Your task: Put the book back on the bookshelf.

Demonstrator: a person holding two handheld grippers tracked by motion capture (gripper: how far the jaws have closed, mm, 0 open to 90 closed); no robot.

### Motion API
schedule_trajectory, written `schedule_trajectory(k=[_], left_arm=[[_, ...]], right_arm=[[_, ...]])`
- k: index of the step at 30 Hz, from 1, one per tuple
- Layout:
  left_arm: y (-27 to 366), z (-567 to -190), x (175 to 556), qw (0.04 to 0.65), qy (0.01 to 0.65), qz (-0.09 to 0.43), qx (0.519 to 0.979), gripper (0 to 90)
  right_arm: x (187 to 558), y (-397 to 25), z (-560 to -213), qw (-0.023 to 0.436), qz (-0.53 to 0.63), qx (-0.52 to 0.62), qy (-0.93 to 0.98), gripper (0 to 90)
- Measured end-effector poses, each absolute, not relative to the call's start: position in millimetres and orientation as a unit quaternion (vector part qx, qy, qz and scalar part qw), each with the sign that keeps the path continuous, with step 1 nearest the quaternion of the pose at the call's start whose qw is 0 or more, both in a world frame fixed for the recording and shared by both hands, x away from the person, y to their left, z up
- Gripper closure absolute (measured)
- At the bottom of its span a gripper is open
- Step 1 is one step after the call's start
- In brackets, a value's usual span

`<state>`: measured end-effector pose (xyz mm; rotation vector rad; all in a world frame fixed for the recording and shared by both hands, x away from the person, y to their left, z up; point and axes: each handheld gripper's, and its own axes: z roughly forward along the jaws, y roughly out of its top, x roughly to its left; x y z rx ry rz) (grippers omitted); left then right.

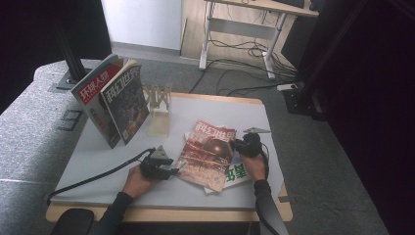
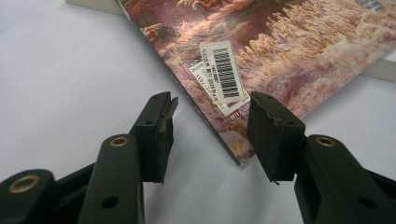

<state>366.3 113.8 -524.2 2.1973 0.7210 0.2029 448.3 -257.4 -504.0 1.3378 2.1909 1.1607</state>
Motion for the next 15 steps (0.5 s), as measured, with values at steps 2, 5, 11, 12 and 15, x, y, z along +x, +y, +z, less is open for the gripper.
schedule_trajectory(k=[2,5,11,12,15], left_arm=[[114,-524,366,0.398,0.286,0.082,0.867,48.4],[114,-524,367,0.396,0.288,0.084,0.868,45.4],[115,-524,369,0.395,0.292,0.084,0.867,41.4],[115,-524,369,0.394,0.292,0.085,0.867,40.7],[115,-524,369,0.396,0.295,0.084,0.866,39.3]], right_arm=[[446,-256,-502,0.17,0.408,0.463,0.768,76.0],[442,-256,-497,0.18,0.42,0.452,0.766,78.4],[434,-251,-482,0.194,0.433,0.429,0.769,81.5],[433,-250,-480,0.196,0.434,0.426,0.769,81.8],[429,-248,-473,0.202,0.441,0.417,0.768,82.2]])
